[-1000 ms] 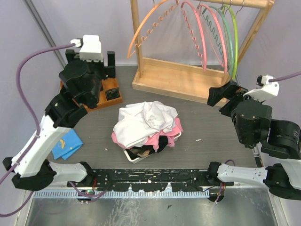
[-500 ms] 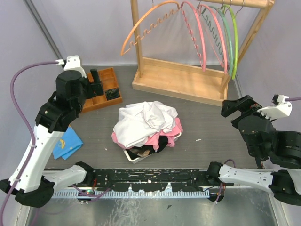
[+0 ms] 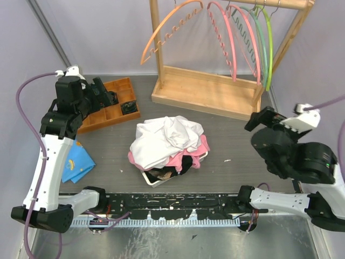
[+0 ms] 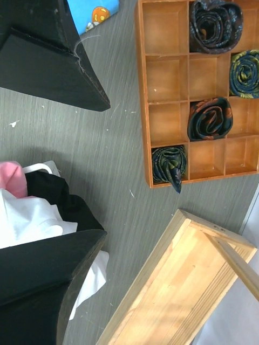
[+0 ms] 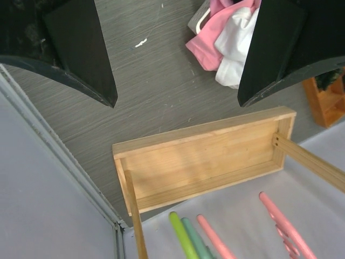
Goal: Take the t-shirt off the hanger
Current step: Reset both arms
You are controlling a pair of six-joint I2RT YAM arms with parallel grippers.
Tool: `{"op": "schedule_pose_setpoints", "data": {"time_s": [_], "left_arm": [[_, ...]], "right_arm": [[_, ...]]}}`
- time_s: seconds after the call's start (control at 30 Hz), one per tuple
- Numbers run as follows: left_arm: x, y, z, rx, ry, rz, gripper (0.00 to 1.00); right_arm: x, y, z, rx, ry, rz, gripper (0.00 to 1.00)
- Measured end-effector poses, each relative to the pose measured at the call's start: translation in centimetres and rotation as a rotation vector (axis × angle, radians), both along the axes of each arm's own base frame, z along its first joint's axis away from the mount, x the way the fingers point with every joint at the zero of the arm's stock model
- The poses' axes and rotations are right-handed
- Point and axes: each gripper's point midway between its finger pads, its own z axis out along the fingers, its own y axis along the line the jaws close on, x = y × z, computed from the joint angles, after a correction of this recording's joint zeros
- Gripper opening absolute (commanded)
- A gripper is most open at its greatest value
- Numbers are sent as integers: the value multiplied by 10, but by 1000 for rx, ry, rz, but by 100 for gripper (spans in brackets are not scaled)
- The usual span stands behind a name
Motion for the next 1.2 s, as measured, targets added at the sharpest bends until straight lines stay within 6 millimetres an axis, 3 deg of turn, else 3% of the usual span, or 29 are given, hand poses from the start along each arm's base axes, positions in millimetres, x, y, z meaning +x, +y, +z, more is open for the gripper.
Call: {"op": "schedule_pose_setpoints", "data": {"time_s": [0.2,0.3,0.53,0.77,0.9,1.0,1.2], "left_arm": [[9,4,-4,-29,12,8,98],[13,6,-8,-40,24,13,98],[24,11,-19,-79,58,28,98],[25,16,-15,-86,50,39,98],[25,16,-15,-86,51,41,98],[25,16,-14,-88,48,40,98],[17,18,-2,-98,12,52,98]], "right_arm": [[24,43,-9,-176,78,-4,100],[36,54,-26,-236,125,-26,100],[50,10,-74,-245,285,-148,100],[69,-17,-124,-203,430,-177,100],[74,-53,-154,-121,509,-241,100],[75,-68,-163,-92,524,-275,100],[82,-70,-170,-64,519,-263,100]]}}
